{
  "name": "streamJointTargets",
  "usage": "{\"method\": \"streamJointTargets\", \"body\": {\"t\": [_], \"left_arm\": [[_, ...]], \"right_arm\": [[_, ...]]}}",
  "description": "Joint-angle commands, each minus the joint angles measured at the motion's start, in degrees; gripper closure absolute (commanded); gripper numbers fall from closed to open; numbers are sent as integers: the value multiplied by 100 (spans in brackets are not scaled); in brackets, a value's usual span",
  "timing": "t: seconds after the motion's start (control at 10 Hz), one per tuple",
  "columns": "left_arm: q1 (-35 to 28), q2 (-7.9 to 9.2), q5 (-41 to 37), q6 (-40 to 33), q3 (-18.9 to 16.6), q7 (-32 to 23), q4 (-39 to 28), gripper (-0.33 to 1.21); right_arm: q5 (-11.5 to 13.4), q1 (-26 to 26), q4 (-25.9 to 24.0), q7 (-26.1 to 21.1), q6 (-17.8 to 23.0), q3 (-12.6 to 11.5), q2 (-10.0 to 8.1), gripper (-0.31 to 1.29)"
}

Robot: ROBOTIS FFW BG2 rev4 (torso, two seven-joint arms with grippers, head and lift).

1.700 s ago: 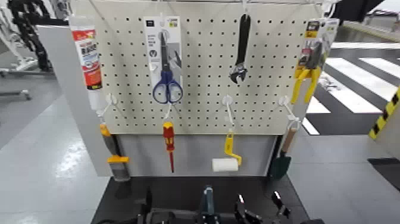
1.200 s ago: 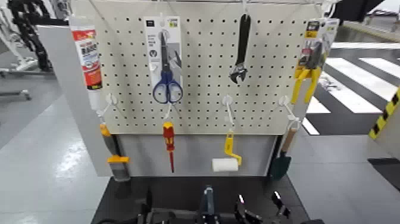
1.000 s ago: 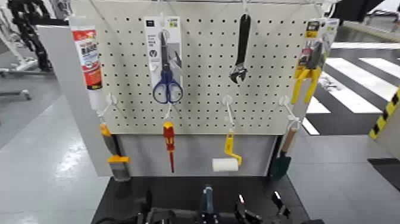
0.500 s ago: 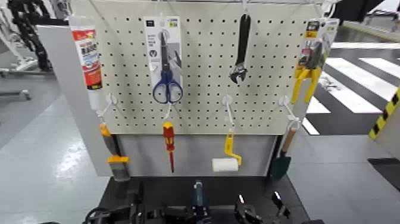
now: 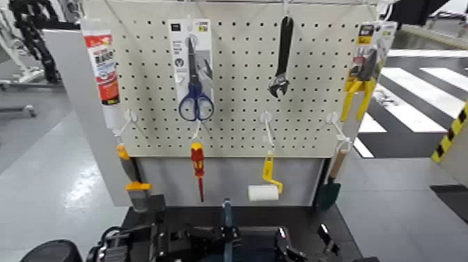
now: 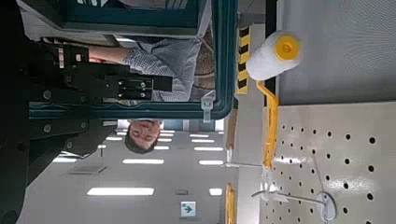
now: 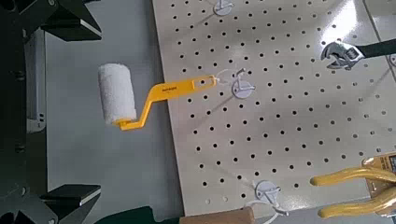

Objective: Place the crate on the table.

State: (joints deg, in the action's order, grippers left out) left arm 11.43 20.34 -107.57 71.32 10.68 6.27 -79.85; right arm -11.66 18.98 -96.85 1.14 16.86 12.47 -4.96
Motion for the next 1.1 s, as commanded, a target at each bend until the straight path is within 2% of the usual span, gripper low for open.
{"method": "streamJointTargets", "body": {"t": [0.1,0.5,1.1], "left_arm": [[263,14,333,-21,92,313,268,119],[729,23,905,-144,531,1140,830,119],[993,5,1300,-311,584,1544,1129,119]], "right_arm": [[-3,0,0,0,19,1,4,14],[-12,-9,0,0,27,19,4,14],[-39,-26,26,9,54,45,4,14]]}}
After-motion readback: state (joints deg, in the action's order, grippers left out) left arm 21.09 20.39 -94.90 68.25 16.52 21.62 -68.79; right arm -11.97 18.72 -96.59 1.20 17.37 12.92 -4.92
